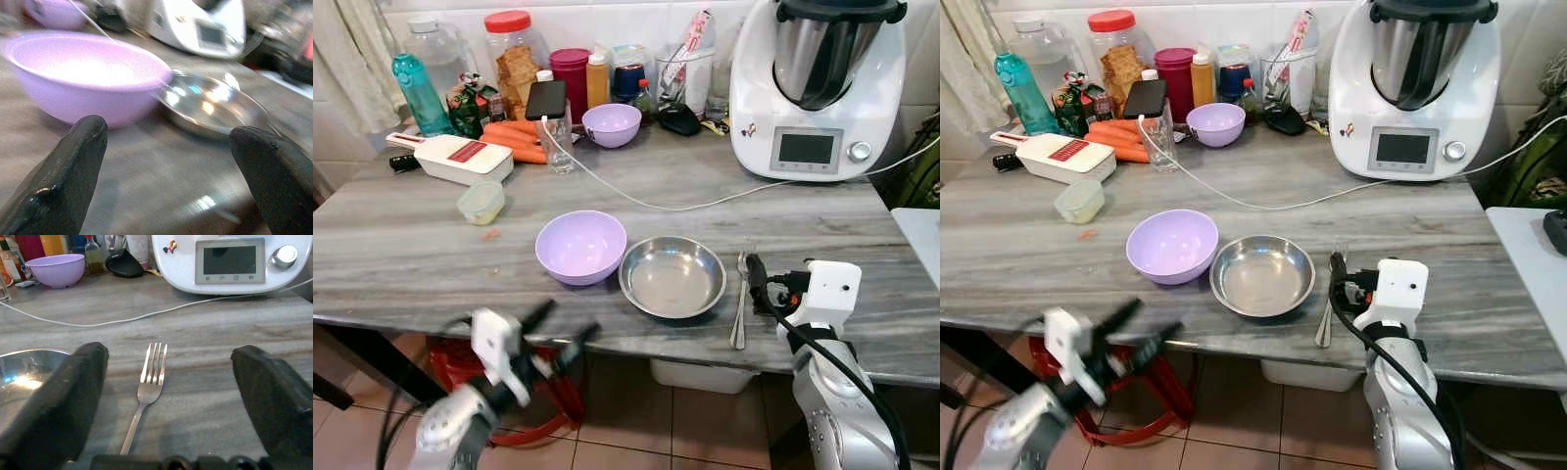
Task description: Setting the table
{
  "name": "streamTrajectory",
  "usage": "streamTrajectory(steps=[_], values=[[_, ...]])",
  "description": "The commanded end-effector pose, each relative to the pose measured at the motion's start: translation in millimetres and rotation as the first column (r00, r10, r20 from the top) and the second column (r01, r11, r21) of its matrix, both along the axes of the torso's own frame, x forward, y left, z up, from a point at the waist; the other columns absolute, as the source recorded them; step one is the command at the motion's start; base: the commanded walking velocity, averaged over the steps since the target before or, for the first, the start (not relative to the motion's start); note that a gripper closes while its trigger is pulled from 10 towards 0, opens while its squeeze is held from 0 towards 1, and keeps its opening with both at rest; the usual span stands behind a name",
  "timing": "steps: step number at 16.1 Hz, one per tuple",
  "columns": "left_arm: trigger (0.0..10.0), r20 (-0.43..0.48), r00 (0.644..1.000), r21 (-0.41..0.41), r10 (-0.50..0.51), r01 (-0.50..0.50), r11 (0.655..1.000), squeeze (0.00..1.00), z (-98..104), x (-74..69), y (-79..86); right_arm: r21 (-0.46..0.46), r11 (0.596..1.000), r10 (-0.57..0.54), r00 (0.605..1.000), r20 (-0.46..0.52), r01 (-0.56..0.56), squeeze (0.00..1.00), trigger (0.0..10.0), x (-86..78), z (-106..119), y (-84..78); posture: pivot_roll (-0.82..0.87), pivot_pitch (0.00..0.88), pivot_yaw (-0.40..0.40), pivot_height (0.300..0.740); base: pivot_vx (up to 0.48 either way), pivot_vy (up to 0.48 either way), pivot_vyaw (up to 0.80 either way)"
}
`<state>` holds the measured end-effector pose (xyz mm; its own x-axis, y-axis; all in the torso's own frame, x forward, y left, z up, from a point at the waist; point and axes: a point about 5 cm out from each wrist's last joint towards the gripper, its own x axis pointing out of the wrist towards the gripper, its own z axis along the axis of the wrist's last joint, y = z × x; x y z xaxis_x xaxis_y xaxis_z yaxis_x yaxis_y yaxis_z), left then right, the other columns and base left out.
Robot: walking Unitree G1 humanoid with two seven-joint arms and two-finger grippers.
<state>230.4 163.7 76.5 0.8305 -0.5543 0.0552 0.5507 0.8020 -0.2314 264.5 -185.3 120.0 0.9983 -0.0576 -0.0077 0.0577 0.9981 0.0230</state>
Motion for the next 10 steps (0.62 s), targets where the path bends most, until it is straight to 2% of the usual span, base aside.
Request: streamTrajectory(steps=[1, 2, 3, 5, 6, 10], values=[[10.0, 0.027, 0.993, 0.041, 0.113, -0.114, 0.993, 0.00, 8, 13.6, 3.8, -0.013, 1.000, 0.014, 1.000, 0.020, -0.013, 0.36, 10.0, 0.5, 4, 2.1, -0.08, 0.000, 0.051, 0.740, 0.000, 0.000, 0.00], [10.0, 0.032, 0.985, 0.076, 0.172, -0.174, 0.982, 0.00, 10, 18.0, 4.9, -0.011, 1.000, 0.010, 1.000, 0.015, -0.010, 0.03, 10.0, 0.8, 3, 1.7, -0.08, 0.000, 0.051, 0.740, 0.000, 0.000, 0.00], [10.0, 0.026, 0.966, 0.133, 0.259, -0.260, 0.957, 0.00, 8, 21.4, 8.8, -0.011, 1.000, 0.007, 1.000, 0.010, -0.007, 0.00, 10.0, 1.1, 2, 1.3, -0.08, 0.000, 0.051, 0.740, 0.000, 0.000, 0.00], [10.0, 0.049, 0.934, 0.176, 0.353, -0.356, 0.918, 0.00, 10, 24.5, 13.5, -0.007, 1.000, 0.007, 1.000, 0.008, -0.007, 0.00, 10.0, 1.3, 0, 1.3, -0.07, 0.000, 0.045, 0.740, 0.000, 0.000, -0.52], [10.0, 0.054, 0.927, 0.194, 0.371, -0.374, 0.907, 0.00, 10, 25.2, 14.2, -0.004, 1.000, 0.006, 1.000, 0.007, -0.006, 0.00, 10.0, 1.3, 0, 1.3, -0.07, 0.000, 0.045, 0.740, 0.000, 0.000, -0.49], [10.0, 0.068, 0.897, 0.227, 0.437, -0.440, 0.869, 0.00, 14, 29.4, 12.0, -0.002, 1.000, 0.010, 1.000, 0.012, -0.010, 0.00, 10.0, 1.6, 0, 2.2, -0.07, 0.000, 0.044, 0.740, 0.000, 0.000, 0.00]])
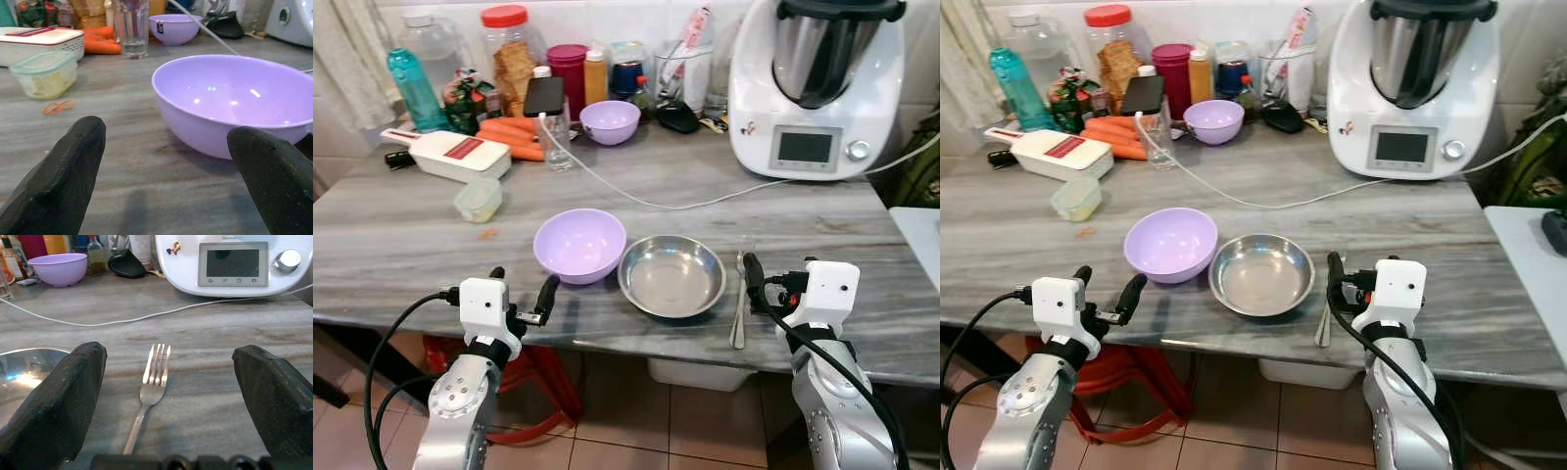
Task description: Setting the table
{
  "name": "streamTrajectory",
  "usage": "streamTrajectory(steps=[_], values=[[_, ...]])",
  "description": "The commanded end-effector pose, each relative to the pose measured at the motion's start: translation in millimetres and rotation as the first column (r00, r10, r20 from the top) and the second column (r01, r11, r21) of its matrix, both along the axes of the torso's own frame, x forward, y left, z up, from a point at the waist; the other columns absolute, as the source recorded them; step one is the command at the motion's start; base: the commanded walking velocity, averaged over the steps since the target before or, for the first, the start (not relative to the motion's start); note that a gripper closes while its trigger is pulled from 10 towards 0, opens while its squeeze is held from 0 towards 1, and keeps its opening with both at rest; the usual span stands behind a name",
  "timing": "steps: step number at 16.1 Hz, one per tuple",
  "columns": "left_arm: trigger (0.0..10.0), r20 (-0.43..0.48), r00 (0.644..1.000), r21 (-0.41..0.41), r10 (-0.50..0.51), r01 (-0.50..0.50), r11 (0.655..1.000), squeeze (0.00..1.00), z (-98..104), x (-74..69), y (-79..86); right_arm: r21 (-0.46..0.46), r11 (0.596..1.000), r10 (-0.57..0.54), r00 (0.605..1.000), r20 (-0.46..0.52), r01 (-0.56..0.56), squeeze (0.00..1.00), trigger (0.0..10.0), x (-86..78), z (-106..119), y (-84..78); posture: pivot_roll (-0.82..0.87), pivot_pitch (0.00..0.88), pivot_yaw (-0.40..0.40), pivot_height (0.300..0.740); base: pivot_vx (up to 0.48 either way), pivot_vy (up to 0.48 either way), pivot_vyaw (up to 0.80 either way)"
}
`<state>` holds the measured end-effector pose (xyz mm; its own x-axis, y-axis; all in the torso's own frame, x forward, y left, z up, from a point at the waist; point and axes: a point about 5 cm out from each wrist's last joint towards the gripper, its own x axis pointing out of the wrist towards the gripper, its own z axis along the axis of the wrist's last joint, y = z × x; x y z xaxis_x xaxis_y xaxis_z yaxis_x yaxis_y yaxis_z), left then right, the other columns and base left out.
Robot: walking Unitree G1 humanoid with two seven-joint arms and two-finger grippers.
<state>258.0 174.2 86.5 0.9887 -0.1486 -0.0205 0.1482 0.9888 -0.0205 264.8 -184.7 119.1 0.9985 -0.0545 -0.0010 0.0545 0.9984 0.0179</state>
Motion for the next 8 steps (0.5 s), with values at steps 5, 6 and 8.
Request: streamTrajectory(steps=[5, 6, 8], values=[[10.0, 0.002, 1.000, 0.023, 0.014, -0.014, 1.000, 0.00, 4.7, 3.7, 0.0, 0.009, 1.000, 0.005, 1.000, 0.008, -0.005, 0.00, 10.0, 1.0, 0.6, 0.5, -0.07, 0.000, 0.048, 0.740, 0.000, 0.000, 0.00], [10.0, -0.003, 1.000, 0.024, 0.013, -0.013, 1.000, 0.00, 4.3, 3.8, -0.9, 0.010, 1.000, 0.003, 1.000, 0.006, -0.003, 0.00, 10.0, 1.0, 0.0, 0.2, -0.08, 0.000, 0.048, 0.740, 0.000, 0.000, 0.00], [10.0, -0.007, 1.000, 0.026, 0.009, -0.009, 1.000, 0.00, 4.1, 3.7, -2.4, 0.014, 1.000, 0.003, 1.000, 0.004, -0.003, 0.00, 10.0, 1.1, -0.3, 0.5, -0.08, 0.000, 0.047, 0.740, -0.126, 0.000, 0.00]])
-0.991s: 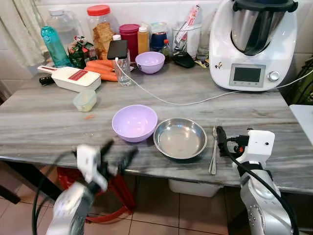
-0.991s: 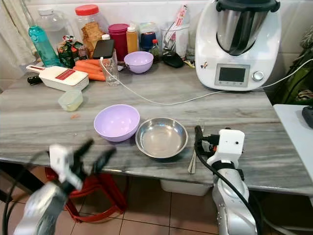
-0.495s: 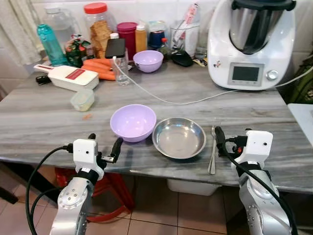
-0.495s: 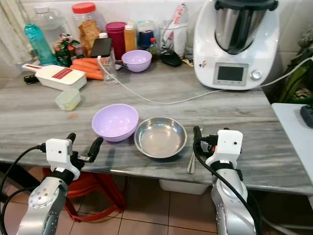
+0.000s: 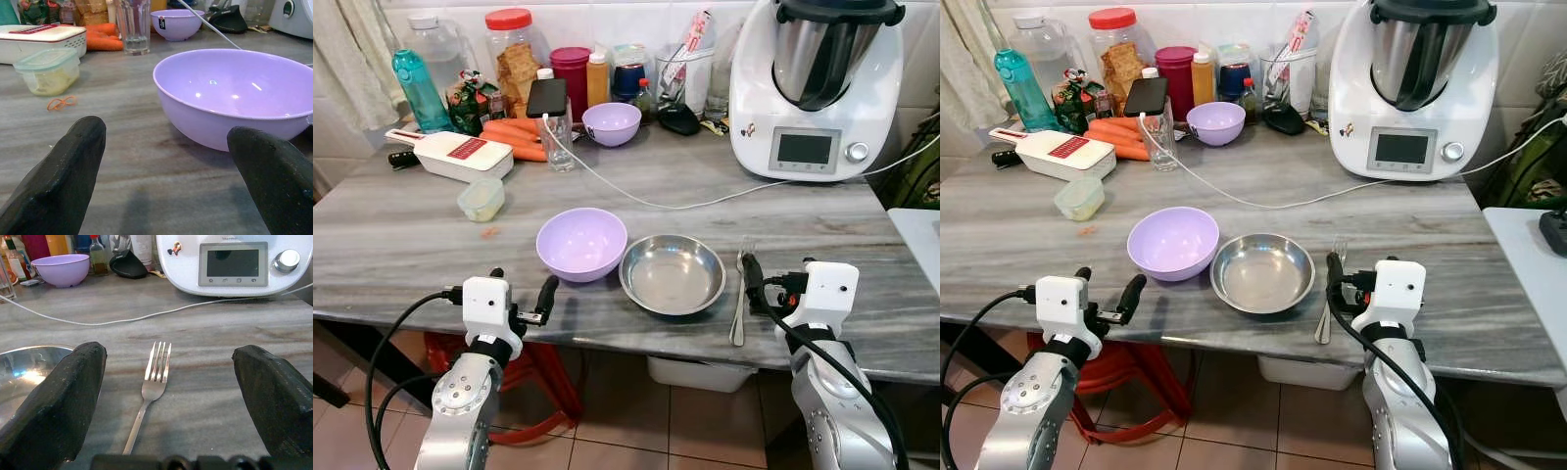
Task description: Setting the table
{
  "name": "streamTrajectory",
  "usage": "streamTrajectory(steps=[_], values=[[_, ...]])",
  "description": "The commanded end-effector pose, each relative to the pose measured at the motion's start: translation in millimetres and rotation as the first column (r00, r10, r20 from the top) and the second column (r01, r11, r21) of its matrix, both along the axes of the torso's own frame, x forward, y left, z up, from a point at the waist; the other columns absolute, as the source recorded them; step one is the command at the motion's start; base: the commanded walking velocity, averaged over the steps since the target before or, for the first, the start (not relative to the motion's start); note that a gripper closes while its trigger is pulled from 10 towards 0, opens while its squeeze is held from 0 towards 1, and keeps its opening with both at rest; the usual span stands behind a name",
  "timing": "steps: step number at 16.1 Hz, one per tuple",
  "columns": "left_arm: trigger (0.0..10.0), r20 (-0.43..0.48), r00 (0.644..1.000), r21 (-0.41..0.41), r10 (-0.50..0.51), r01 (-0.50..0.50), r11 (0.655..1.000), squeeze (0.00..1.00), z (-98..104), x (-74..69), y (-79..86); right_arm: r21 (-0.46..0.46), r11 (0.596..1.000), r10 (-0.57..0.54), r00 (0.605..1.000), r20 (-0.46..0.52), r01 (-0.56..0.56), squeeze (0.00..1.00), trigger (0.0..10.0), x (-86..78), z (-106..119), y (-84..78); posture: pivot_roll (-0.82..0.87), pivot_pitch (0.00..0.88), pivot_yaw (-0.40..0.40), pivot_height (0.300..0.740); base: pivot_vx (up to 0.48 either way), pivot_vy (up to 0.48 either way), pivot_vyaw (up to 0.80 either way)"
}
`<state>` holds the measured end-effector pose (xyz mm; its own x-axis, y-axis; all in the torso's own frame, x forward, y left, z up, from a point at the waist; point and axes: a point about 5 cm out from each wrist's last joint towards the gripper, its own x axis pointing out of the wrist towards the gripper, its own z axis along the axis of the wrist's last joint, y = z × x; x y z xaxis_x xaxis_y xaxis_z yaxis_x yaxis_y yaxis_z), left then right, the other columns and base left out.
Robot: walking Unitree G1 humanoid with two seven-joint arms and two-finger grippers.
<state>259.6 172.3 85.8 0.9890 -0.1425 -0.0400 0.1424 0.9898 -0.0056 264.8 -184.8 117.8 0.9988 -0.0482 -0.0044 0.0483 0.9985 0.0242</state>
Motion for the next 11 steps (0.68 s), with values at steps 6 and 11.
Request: streamTrajectory(steps=[6, 11], values=[[10.0, 0.002, 1.000, 0.009, -0.003, 0.003, 1.000, 0.00, 3.5, 2.2, -2.0, 0.014, 1.000, 0.000, 1.000, 0.007, 0.000, 0.00, 10.0, 2.0, 0.7, 1.8, -0.08, 0.000, 0.047, 0.740, -0.288, 0.000, 0.00], [10.0, -0.001, 1.000, 0.010, -0.013, 0.013, 1.000, 0.00, 2.7, 3.0, -2.5, 0.020, 1.000, -0.005, 1.000, 0.005, 0.005, 0.00, 10.0, 2.0, 0.1, 2.2, -0.08, 0.000, 0.051, 0.740, -0.310, 0.000, 0.00]])
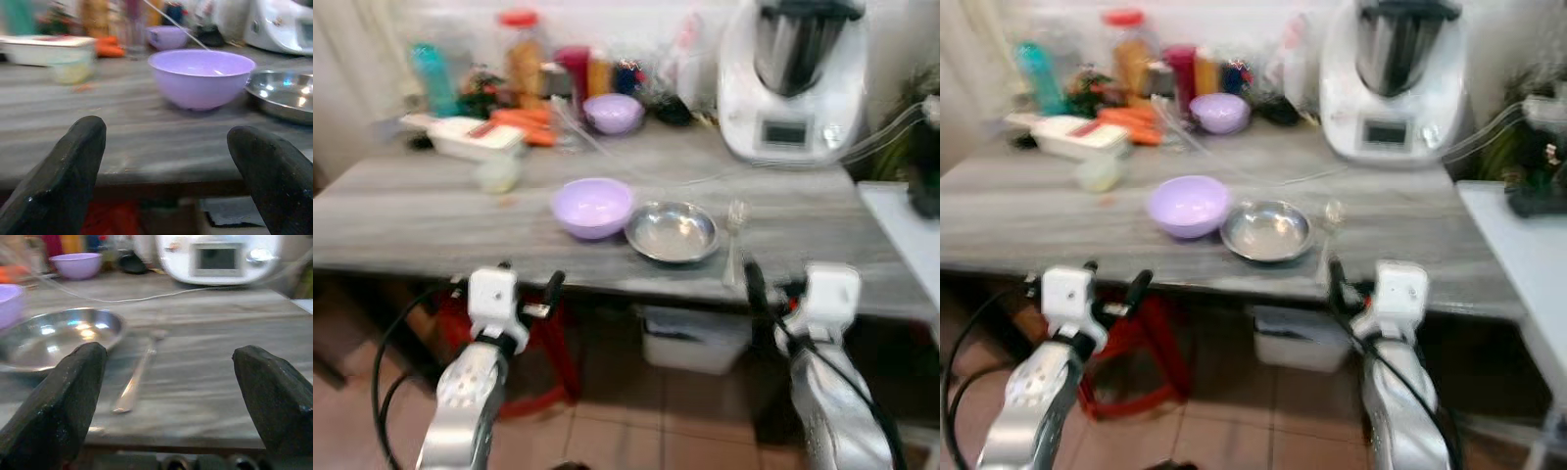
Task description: Setting the table
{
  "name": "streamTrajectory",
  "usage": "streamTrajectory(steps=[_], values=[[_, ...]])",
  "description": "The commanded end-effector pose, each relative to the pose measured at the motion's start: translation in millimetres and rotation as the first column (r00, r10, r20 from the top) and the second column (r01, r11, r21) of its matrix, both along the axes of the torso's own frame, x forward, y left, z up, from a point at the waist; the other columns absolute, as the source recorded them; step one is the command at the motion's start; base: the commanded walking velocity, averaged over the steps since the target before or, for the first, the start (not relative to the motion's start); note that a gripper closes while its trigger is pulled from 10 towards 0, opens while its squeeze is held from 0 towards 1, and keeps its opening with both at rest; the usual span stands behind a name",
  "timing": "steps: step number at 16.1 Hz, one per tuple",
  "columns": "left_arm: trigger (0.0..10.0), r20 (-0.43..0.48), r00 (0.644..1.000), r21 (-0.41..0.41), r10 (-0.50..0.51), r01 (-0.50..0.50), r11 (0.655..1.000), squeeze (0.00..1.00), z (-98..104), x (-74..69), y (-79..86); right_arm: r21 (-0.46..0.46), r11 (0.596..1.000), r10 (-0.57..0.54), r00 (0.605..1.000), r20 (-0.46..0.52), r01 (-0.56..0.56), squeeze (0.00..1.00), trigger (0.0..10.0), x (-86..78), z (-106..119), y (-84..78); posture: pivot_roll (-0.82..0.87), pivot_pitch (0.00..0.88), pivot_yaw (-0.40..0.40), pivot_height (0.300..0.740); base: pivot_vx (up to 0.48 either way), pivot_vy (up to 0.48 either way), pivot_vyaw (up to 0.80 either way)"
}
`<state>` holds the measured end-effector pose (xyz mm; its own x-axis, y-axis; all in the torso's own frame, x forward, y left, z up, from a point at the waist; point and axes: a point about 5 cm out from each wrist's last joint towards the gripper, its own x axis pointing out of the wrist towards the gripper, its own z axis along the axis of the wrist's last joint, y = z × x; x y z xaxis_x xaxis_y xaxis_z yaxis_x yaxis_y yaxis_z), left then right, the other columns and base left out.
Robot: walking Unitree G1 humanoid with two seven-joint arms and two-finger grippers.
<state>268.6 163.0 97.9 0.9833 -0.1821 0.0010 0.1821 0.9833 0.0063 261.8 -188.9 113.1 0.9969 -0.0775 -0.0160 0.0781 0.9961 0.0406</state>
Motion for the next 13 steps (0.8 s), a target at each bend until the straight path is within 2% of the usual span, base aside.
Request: streamTrajectory(steps=[1, 7, 13], values=[[10.0, -0.044, 0.999, 0.006, 0.026, -0.025, 1.000, 0.00, -9.7, -6.0, 6.7, 0.004, 1.000, 0.024, 1.000, 0.016, -0.024, 0.00, 10.0, 4.8, 4.6, 6.3, -0.08, 0.000, 0.053, 0.740, -0.319, 0.000, 0.00], [10.0, -0.050, 0.999, 0.010, 0.018, -0.018, 1.000, 0.00, -12.8, -7.2, 5.8, -0.016, 1.000, 0.022, 1.000, 0.021, -0.021, 0.00, 10.0, 4.8, 4.6, 6.7, -0.08, 0.000, 0.053, 0.740, -0.326, 0.000, 0.00], [10.0, -0.046, 0.999, 0.019, 0.001, 0.000, 1.000, 0.00, -14.2, -7.4, 5.0, 0.008, 1.000, 0.026, 0.999, 0.029, -0.027, 0.00, 10.0, 4.5, 4.9, 9.1, -0.08, 0.000, 0.054, 0.740, -0.317, 0.000, 0.00]])
